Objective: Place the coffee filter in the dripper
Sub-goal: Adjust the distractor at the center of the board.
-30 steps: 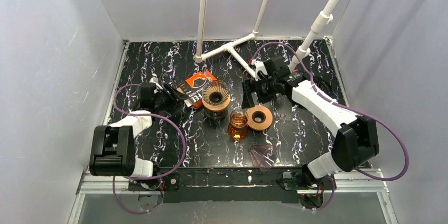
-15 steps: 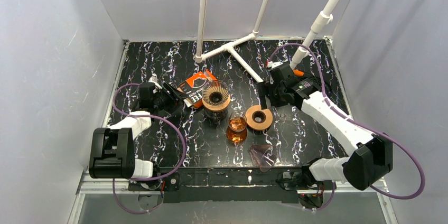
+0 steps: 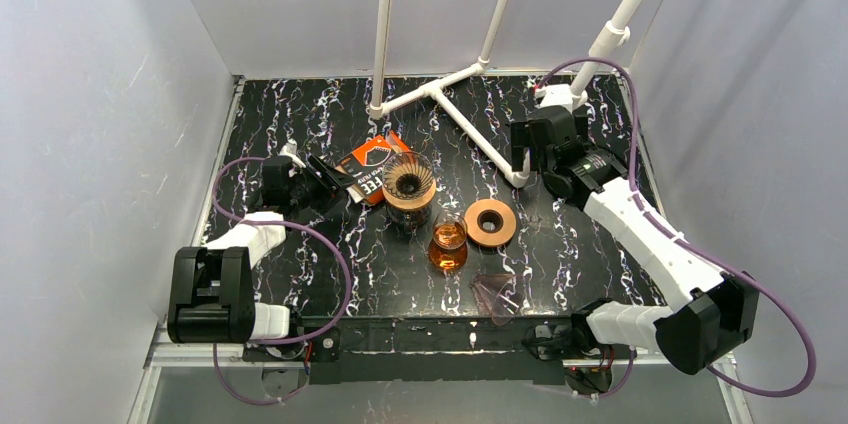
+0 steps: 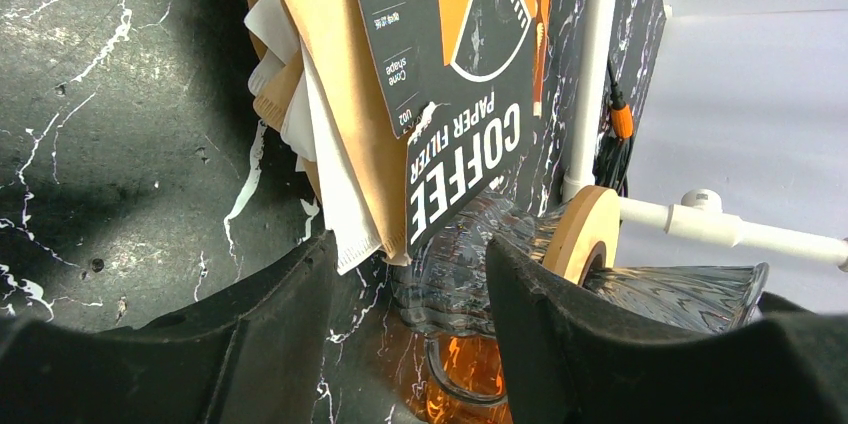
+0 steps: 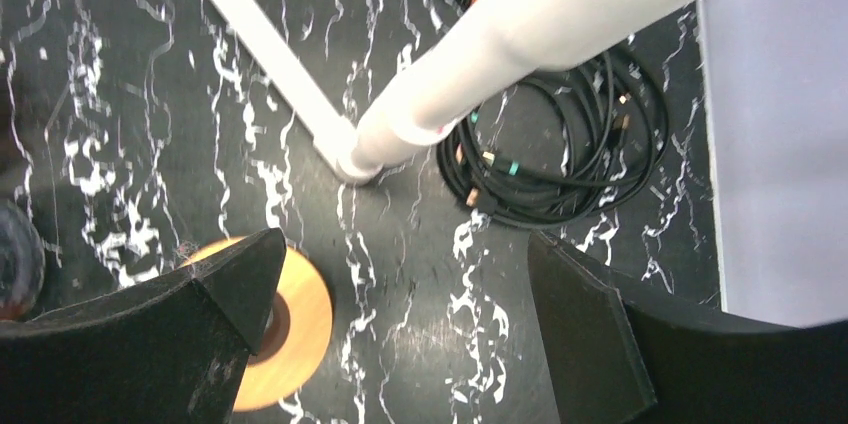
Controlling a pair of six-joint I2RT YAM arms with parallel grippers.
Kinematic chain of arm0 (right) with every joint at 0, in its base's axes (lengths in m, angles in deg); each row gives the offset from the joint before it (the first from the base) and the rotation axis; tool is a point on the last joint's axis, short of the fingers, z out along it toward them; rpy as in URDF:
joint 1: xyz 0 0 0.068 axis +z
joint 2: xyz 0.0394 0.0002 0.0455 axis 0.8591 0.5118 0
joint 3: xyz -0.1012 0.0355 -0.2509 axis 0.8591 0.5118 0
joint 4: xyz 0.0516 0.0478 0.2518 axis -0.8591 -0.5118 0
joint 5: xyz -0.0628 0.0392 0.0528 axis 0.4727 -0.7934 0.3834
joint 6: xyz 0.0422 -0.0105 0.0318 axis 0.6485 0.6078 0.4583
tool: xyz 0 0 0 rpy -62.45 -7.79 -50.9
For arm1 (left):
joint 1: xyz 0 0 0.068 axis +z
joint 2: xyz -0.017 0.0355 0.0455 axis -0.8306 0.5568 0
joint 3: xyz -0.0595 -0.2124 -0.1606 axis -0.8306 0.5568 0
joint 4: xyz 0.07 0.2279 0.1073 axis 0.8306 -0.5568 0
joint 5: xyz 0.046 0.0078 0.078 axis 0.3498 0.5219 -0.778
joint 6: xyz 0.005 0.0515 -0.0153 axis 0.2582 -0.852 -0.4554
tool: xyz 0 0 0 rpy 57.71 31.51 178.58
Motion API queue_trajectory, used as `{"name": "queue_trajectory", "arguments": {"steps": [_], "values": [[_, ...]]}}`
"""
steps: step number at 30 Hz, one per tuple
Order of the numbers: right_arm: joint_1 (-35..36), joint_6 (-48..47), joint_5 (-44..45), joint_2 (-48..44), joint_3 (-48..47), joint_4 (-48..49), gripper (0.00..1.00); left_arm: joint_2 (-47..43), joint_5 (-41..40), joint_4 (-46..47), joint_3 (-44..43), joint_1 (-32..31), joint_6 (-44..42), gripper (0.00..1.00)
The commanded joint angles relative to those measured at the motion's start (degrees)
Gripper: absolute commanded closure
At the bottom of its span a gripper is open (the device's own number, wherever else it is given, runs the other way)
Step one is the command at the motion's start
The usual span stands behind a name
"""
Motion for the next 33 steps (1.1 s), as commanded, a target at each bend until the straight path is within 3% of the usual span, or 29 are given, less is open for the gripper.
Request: {"name": "queue_trajectory", "arguments": {"steps": [1, 10, 24, 30, 33], "values": [[-1.05, -2.40, 6.15, -0.55, -3.51, 8.20, 0.00, -2.47, 1.29, -0.12, 0.88, 0.45, -0.04, 0.45], [-5.03, -5.84, 0.28, 1.74, -5.02, 16.48, 0.00, -2.85, 1.41, -0.16, 1.18, 0.45, 0.03, 0.45], [-5.83, -8.54, -20.07, 2.85, -6.90, 19.38, 0.00, -2.14, 1.81, -0.15, 0.83, 0.46, -0.23, 0.45], [-5.82, -8.80, -25.23, 3.77, -8.18, 18.51, 0.07, -1.61, 2.03, -0.08, 0.77, 0.45, -0.34, 0.45], [-5.83, -8.56, -27.72, 4.39, -8.76, 18.42, 0.16, -1.34, 2.16, -0.07, 0.59, 0.45, -0.39, 0.45]]}}
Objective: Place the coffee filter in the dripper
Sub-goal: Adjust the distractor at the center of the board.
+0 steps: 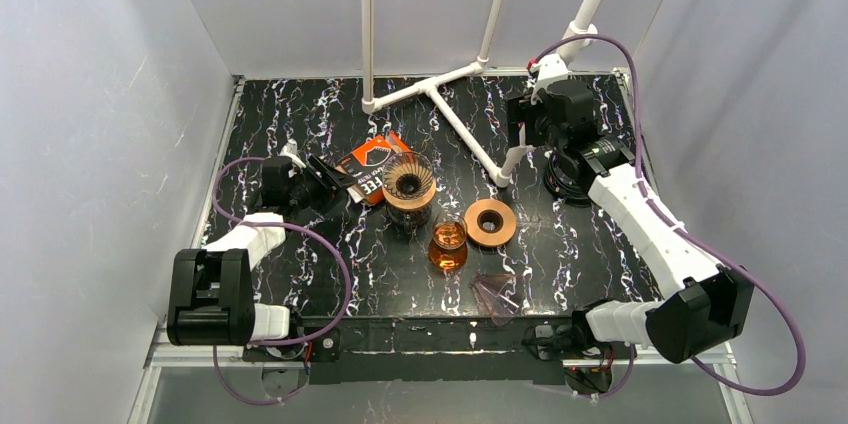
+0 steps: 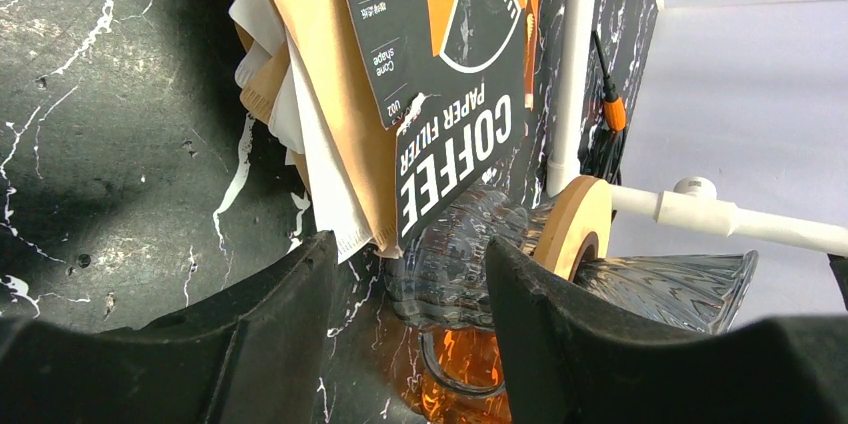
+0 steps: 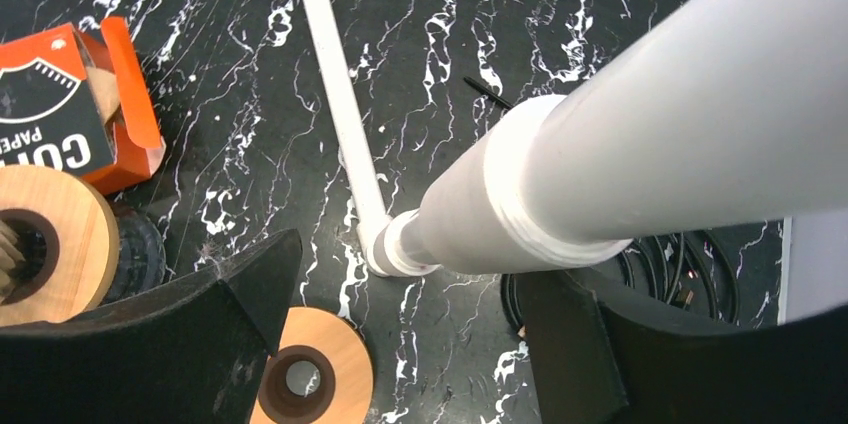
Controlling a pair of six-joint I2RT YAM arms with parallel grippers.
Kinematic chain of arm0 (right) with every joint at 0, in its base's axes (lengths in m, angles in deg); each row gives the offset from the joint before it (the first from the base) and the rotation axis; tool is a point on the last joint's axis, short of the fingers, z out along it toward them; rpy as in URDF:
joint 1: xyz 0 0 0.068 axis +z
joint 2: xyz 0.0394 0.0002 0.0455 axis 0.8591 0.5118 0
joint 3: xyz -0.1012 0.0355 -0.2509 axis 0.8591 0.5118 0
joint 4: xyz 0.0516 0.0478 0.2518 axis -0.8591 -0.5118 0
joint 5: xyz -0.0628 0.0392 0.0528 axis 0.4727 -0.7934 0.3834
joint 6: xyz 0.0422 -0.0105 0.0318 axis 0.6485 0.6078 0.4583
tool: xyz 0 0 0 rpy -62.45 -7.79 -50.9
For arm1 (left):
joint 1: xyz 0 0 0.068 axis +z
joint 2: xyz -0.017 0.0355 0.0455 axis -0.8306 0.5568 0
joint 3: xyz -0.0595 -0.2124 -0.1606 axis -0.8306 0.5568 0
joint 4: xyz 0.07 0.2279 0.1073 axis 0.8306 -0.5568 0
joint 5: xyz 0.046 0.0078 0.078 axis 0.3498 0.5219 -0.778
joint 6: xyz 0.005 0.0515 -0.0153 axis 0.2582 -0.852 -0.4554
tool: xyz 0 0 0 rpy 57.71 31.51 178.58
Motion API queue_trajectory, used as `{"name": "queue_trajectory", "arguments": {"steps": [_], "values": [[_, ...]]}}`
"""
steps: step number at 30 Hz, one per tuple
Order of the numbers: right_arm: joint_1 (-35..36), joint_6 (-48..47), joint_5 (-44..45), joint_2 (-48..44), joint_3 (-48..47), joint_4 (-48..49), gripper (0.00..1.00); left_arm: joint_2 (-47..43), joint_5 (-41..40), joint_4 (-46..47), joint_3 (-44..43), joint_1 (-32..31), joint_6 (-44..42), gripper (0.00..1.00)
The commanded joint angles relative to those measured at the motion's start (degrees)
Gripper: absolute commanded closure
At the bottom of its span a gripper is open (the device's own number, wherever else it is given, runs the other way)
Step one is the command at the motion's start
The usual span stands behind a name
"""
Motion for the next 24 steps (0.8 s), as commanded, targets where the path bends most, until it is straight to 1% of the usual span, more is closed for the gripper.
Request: {"name": "queue_trajectory", "arguments": {"steps": [1, 5, 11, 17, 24], "values": [[0.40, 1.63, -9.21, 1.66, -3.99, 5.05, 0.18, -0.64, 1.21, -0.08, 0.40, 0.45, -0.64, 0.45], [0.59, 1.74, -12.97, 1.99, -4.33, 5.09, 0.24, -0.43, 1.29, -0.03, 0.13, 0.45, -0.76, 0.45], [1.74, 0.34, -20.33, 0.90, -4.16, 6.06, 0.22, -0.15, 1.42, -0.04, 0.02, 0.53, -0.66, 0.45], [3.85, -1.48, -16.67, 1.98, -5.89, 3.74, 0.23, -0.06, 1.51, -0.07, 0.18, 0.53, -0.59, 0.45], [4.25, -1.87, -12.85, 2.52, -7.25, 2.43, 0.22, -0.53, 1.50, -0.04, 0.54, 0.56, -0.70, 0.45]]}}
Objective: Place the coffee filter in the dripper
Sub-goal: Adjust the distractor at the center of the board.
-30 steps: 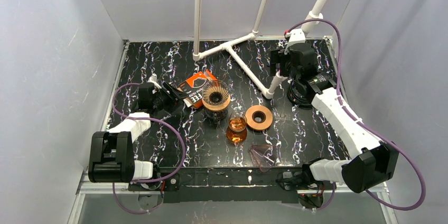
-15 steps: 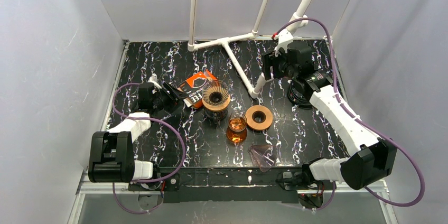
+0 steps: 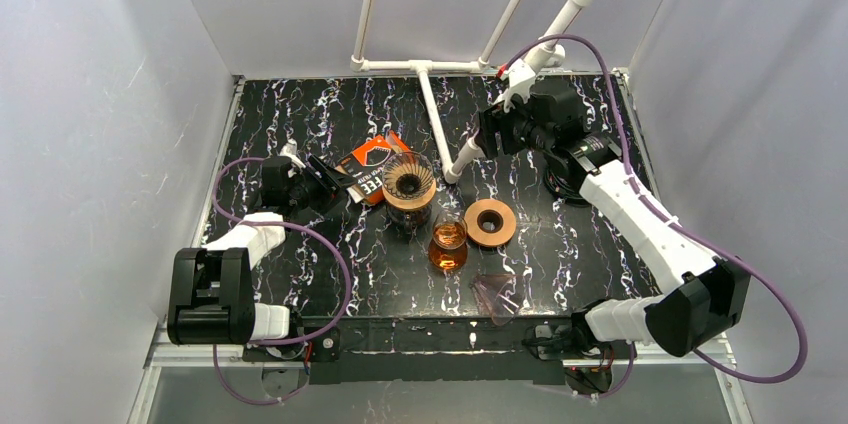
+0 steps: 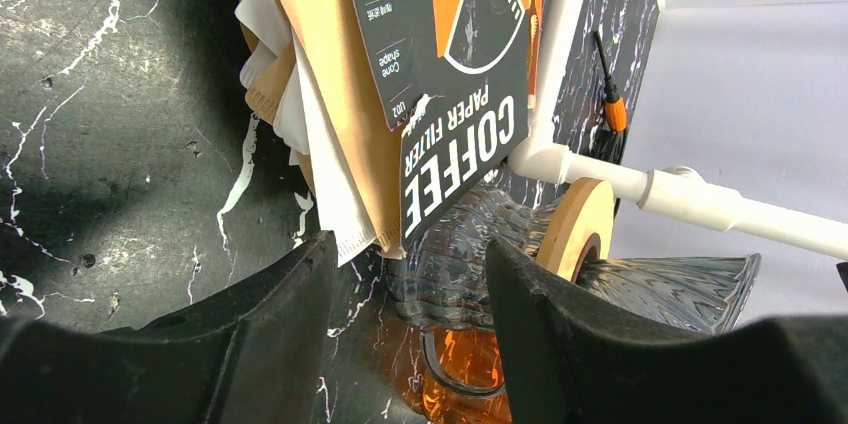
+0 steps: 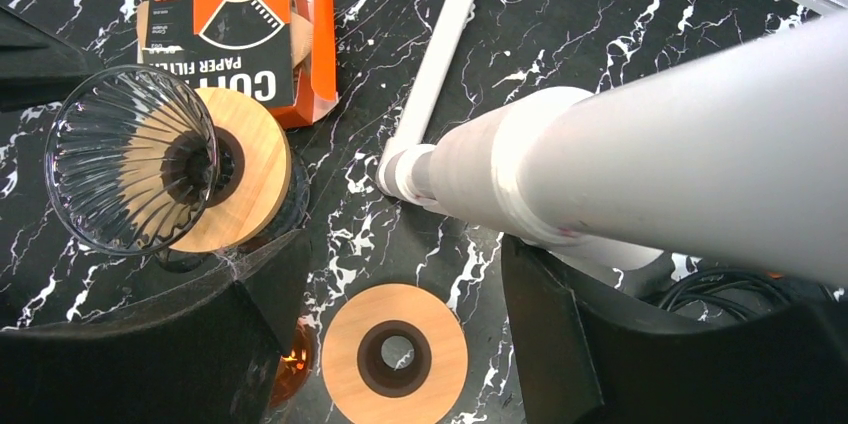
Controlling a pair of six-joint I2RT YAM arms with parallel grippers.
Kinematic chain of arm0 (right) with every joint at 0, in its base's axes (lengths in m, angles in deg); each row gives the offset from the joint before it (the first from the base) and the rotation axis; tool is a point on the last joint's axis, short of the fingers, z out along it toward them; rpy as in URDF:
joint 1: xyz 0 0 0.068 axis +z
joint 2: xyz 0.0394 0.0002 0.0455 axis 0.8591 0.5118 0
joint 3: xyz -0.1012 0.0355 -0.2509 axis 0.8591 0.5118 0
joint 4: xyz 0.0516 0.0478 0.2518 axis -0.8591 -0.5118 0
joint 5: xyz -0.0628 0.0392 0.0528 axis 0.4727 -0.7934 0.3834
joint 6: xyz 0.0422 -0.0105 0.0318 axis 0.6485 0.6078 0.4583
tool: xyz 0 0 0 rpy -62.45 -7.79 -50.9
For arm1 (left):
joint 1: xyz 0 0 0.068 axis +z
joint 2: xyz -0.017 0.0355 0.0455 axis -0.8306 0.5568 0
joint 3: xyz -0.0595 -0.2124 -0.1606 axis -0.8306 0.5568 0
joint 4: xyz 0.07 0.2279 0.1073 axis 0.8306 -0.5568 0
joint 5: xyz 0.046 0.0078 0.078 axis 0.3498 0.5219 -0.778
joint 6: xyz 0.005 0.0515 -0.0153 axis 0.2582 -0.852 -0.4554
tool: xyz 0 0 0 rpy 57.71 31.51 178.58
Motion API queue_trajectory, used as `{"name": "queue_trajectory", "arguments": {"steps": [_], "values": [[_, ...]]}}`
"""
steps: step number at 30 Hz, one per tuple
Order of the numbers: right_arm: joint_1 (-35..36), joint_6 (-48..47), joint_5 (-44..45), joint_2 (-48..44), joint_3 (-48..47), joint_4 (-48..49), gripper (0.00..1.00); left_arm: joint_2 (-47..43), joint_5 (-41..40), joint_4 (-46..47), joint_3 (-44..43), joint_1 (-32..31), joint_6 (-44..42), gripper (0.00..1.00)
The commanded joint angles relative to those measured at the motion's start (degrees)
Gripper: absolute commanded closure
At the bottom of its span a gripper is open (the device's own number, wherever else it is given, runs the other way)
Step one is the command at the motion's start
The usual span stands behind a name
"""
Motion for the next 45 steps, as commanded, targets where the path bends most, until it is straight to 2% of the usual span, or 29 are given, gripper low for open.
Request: {"name": "queue_trajectory", "arguments": {"steps": [1, 9, 13, 29, 36, 45], "values": [[-0.28, 0.08, 4.48, 0.55, -4.90, 4.13, 0.21, -0.84, 1.29, -0.04, 0.48, 0.31, -0.62, 0.45], [-0.28, 0.10, 9.07, 2.33, -8.57, 2.75, 0.21, -0.67, 1.40, -0.06, 0.27, 0.36, -0.70, 0.45], [0.23, -2.73, 10.89, 3.32, -10.67, 1.51, 0.23, -0.51, 1.38, -0.03, 0.35, 0.36, -0.69, 0.45], [8.77, -9.28, 20.11, 7.97, -18.92, 0.28, 0.23, -0.35, 1.46, -0.03, 0.59, 0.36, -0.64, 0.45], [9.69, -9.43, 17.91, 9.71, -21.72, 1.15, 0.22, -0.41, 1.39, -0.03, 0.70, 0.36, -0.68, 0.45], [9.83, -5.02, 9.09, 10.18, -21.73, 4.58, 0.21, -0.31, 1.43, -0.03, 1.05, 0.36, -0.74, 0.45]]}}
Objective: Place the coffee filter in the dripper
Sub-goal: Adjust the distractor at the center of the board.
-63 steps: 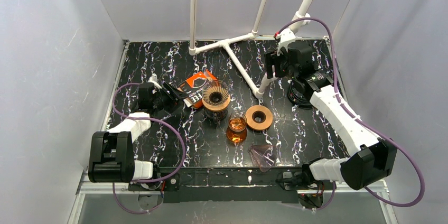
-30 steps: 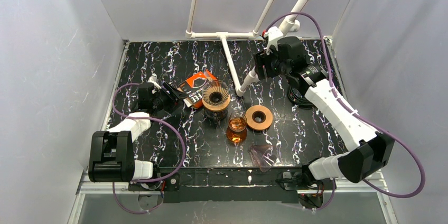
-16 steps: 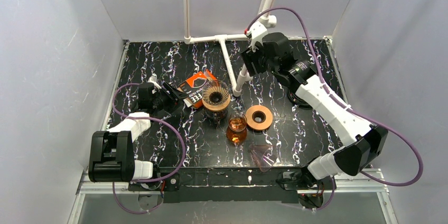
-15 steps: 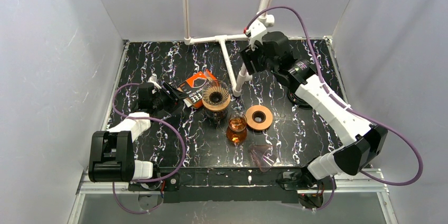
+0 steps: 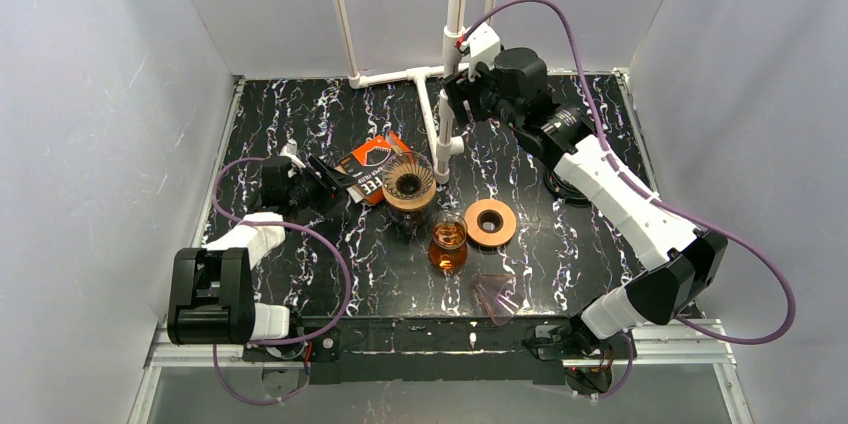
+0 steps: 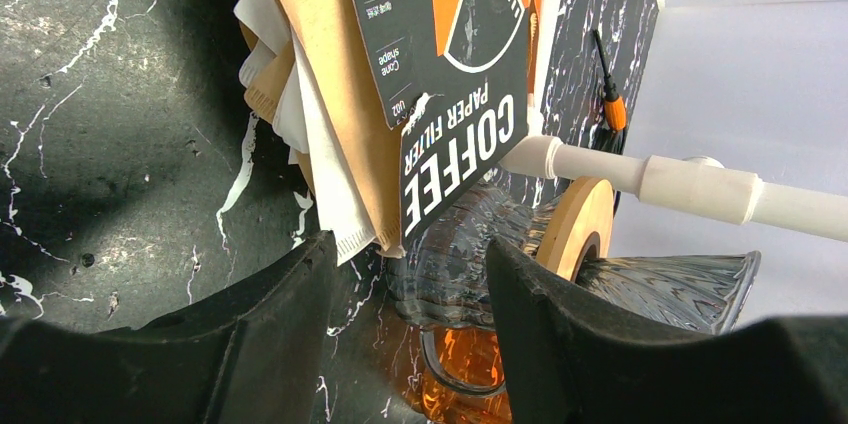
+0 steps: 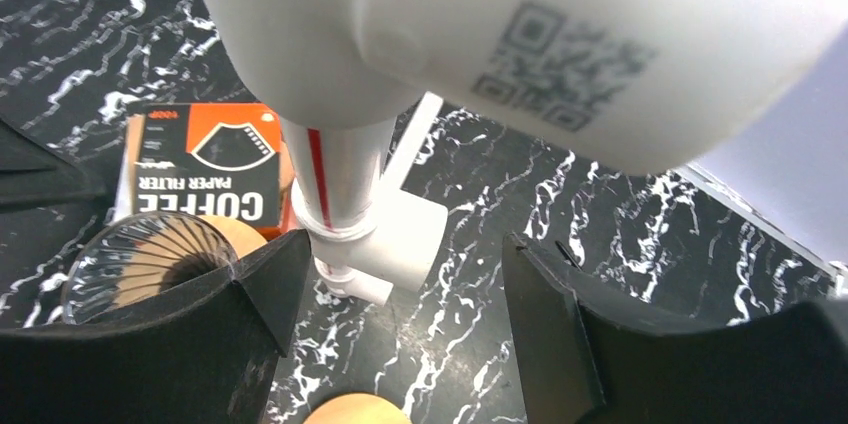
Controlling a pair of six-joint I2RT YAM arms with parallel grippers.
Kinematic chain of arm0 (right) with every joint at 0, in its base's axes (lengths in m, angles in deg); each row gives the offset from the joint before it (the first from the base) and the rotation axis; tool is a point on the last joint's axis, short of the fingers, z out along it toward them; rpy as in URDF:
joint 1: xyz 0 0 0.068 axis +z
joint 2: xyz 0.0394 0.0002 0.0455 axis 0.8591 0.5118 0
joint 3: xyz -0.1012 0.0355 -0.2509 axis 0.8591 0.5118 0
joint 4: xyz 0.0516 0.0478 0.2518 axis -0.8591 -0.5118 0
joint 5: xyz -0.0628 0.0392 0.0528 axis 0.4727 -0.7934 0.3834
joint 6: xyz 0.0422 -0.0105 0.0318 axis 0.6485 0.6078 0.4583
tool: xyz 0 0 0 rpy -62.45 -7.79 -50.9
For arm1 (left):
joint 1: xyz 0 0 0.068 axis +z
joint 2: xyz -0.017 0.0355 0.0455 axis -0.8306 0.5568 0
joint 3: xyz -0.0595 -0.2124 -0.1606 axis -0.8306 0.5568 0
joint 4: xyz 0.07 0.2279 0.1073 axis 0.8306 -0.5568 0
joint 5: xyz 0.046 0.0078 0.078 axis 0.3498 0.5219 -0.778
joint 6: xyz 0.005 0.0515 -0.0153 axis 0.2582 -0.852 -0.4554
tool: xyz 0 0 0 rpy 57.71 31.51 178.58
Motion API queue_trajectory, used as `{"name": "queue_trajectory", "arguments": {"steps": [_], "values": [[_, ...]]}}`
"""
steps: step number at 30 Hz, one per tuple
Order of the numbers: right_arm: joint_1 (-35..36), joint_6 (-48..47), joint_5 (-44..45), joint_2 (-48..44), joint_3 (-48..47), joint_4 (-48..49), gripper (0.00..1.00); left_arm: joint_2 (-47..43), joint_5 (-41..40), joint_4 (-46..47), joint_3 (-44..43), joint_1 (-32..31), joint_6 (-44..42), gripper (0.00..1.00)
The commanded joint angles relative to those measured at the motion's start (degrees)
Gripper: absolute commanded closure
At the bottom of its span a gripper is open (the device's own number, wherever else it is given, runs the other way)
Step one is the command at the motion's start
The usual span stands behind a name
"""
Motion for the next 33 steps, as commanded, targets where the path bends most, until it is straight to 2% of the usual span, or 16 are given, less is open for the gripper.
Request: {"name": "queue_trajectory", "arguments": {"steps": [1, 13, 22, 33], "values": [[0.00, 3.29, -5.78, 0.04, -2.30, 6.00, 0.21, -0.46, 1.24, -0.03, 1.10, 0.37, -0.75, 0.45], [0.99, 7.20, -19.20, -0.46, -2.44, 8.70, 0.21, 0.04, 1.27, -0.03, 1.32, 0.39, -0.56, 0.45], [4.13, 8.68, -21.35, -0.79, -3.20, 9.13, 0.22, 0.64, 1.33, -0.03, 1.48, 0.38, -0.50, 0.45], [4.74, 11.60, -24.04, -2.94, -0.51, 11.64, 0.21, -0.12, 1.34, -0.03, 1.32, 0.40, -0.64, 0.45]]}}
